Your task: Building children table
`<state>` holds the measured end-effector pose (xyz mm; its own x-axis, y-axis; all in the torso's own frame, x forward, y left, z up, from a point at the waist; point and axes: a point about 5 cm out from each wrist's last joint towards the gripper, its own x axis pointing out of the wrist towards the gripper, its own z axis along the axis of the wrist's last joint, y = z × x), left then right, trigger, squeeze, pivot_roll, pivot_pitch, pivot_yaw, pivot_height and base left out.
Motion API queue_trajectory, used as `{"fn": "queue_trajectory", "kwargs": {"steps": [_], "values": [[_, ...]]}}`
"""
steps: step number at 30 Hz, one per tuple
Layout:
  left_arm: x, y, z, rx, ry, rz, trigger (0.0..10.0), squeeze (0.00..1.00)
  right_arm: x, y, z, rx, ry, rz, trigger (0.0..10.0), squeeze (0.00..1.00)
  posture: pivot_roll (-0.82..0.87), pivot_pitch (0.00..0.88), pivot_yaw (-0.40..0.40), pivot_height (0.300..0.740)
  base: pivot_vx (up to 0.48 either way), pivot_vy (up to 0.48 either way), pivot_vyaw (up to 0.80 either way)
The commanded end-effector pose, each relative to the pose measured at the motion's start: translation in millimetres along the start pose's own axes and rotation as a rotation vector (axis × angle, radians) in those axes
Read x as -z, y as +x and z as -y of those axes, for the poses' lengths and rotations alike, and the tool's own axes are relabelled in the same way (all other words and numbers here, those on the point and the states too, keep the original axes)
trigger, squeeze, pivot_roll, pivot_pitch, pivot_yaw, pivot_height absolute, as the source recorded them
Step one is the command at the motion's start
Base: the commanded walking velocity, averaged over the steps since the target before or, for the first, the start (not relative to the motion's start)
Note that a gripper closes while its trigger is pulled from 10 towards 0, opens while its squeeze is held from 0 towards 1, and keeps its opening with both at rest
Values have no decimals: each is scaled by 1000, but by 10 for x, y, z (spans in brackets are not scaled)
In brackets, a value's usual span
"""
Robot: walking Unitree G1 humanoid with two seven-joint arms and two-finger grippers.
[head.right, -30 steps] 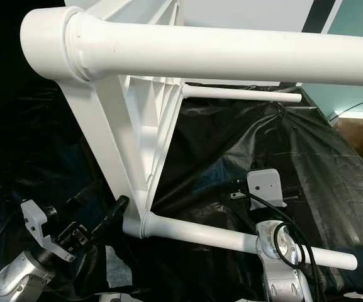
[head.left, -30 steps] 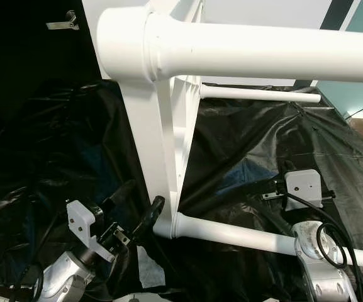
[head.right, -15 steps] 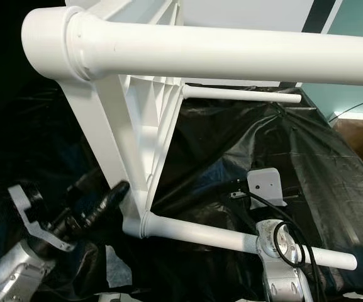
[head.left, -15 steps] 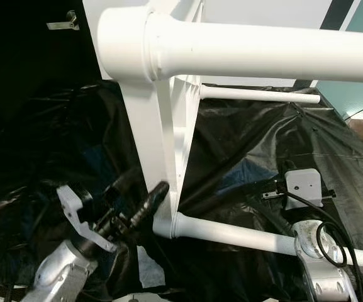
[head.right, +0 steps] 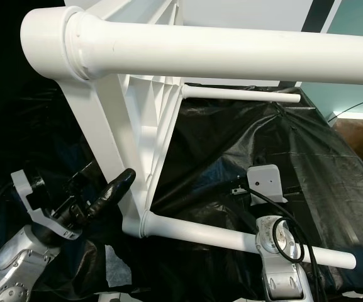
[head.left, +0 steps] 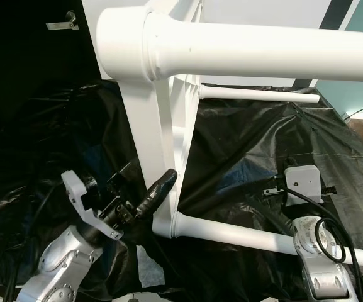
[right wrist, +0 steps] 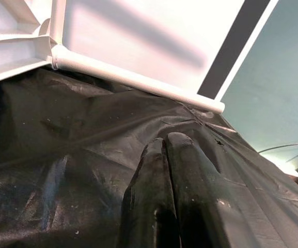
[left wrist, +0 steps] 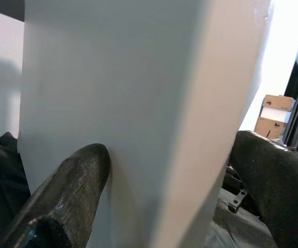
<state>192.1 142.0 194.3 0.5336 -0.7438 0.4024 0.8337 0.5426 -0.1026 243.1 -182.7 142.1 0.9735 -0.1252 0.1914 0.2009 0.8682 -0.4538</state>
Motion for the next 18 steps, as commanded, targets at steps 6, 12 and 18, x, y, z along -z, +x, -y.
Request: {"fn": "queue_trajectory", "kwargs": {"steps": [6, 12, 18], "values": [[63, 33, -12, -23, 34, -72, 10000, 0, 30, 24, 15, 14, -16, -19, 10000, 0, 11, 25, -49, 740, 0, 0, 0], [-9, 140, -95, -126, 109, -17, 10000, 0, 16, 51, 25, 23, -18, -17, 10000, 0, 14, 30, -49, 740, 0, 0, 0], [60, 170, -144, -174, 117, -54, 10000, 0, 6, 83, 13, 27, -18, -15, 10000, 0, 23, 35, -47, 740, 0, 0, 0]]}}
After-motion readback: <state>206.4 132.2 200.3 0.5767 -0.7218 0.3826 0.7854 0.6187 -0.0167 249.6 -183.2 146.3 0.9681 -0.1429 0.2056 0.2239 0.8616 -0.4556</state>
